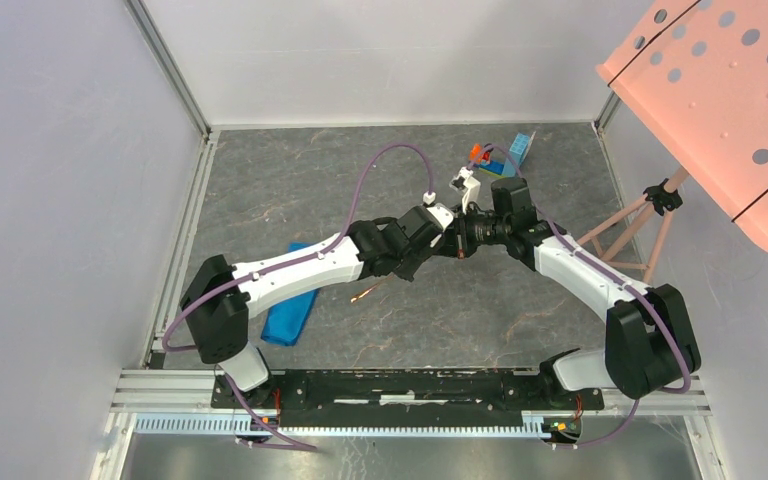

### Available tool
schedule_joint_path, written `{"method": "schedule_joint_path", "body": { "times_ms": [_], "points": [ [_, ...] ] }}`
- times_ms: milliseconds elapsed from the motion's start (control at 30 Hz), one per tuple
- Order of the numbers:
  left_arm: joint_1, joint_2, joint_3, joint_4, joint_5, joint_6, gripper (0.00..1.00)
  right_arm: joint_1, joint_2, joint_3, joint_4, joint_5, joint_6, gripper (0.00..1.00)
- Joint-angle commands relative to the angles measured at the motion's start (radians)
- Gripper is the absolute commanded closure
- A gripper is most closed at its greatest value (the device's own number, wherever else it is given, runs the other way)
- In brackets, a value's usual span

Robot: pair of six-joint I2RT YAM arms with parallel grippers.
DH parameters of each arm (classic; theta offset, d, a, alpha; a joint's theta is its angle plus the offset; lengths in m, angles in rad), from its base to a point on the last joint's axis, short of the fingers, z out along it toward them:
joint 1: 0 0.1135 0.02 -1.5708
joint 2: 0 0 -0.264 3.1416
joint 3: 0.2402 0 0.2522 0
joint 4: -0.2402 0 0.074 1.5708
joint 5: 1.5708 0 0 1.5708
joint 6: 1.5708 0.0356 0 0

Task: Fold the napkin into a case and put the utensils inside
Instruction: Pass from the right arm to the left

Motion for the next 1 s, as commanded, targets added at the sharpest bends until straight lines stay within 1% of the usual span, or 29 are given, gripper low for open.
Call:
{"method": "schedule_joint_path", "body": {
  "times_ms": [0, 67, 100, 200, 267, 500, 733, 867, 900, 933, 967],
  "points": [
    [-0.013, 0.022, 0.041, 0.039, -0.021, 0.06, 0.75, 0.01, -0.041, -0.005, 0.049, -0.032, 0.007, 1.0],
    [-0.012, 0.022, 0.041, 0.038, -0.026, 0.065, 0.78, 0.01, -0.04, -0.008, 0.053, -0.034, 0.011, 1.0],
    [-0.013, 0.022, 0.041, 0.039, -0.03, 0.067, 0.77, 0.01, -0.043, -0.009, 0.059, -0.036, 0.016, 1.0],
    [-0.014, 0.023, 0.041, 0.037, -0.031, 0.079, 0.72, 0.009, -0.043, -0.011, 0.067, -0.044, 0.019, 1.0],
    [-0.013, 0.021, 0.037, 0.028, -0.029, 0.084, 0.7, 0.01, -0.041, -0.008, 0.069, -0.049, 0.023, 1.0],
    [-0.015, -0.019, -0.033, 0.058, -0.031, 0.082, 0.71, 0.009, -0.032, -0.008, 0.078, -0.063, 0.025, 1.0],
    [-0.014, -0.044, -0.068, 0.07, -0.012, 0.082, 0.69, 0.01, -0.029, -0.014, 0.086, -0.063, 0.033, 1.0],
    [-0.014, -0.073, -0.107, 0.105, -0.026, 0.09, 0.74, 0.01, -0.03, -0.015, 0.084, -0.062, 0.035, 1.0],
    [-0.014, -0.074, -0.108, 0.109, -0.028, 0.092, 0.74, 0.01, -0.031, -0.015, 0.083, -0.061, 0.035, 1.0],
    [-0.015, -0.07, -0.099, 0.113, -0.032, 0.092, 0.77, 0.011, -0.031, -0.015, 0.082, -0.062, 0.034, 1.0],
    [-0.015, -0.07, -0.097, 0.117, -0.034, 0.092, 0.77, 0.012, -0.032, -0.014, 0.078, -0.06, 0.032, 1.0]
  ]
}}
